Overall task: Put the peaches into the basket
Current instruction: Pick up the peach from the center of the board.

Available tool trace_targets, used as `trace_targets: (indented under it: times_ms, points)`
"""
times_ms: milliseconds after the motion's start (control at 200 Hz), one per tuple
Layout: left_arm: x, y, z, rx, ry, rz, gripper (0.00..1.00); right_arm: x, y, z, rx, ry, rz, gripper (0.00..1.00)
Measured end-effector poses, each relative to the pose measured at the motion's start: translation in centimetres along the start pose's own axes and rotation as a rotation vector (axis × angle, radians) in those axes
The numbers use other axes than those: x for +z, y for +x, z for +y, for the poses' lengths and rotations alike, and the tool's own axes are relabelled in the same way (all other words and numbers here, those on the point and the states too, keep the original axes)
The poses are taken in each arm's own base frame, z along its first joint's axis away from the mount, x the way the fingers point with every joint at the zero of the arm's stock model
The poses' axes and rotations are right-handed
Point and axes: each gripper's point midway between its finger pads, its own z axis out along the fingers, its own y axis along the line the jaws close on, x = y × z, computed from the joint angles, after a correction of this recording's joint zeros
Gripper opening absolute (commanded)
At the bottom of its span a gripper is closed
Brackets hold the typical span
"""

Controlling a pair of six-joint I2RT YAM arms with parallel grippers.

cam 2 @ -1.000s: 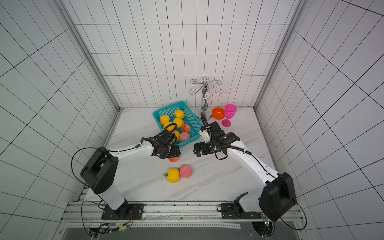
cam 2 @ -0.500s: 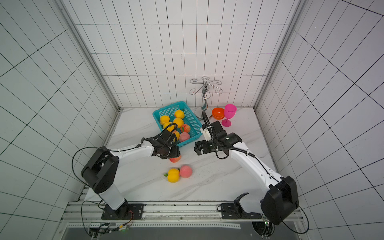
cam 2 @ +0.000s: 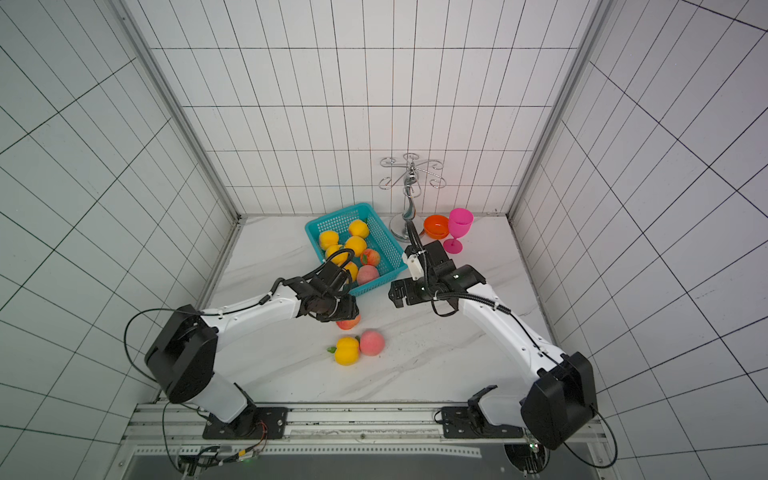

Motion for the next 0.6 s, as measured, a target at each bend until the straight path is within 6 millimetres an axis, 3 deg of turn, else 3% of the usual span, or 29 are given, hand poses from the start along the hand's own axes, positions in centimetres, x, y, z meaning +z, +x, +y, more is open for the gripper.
trace_targets:
  times_ms: [280,600]
  points:
    - [-2.3,0.2,-0.7,0.006,0.01,-0.006,0.65,0.0,-0.3,0.1,-0.001,-0.006,-0.013,0.99]
    - [-8.0,-4.9,-5.6,0.045,0.109,-0.132,0.64,0.4,-0.3,-0.3,0.007,-0.002,-0.001,0.99]
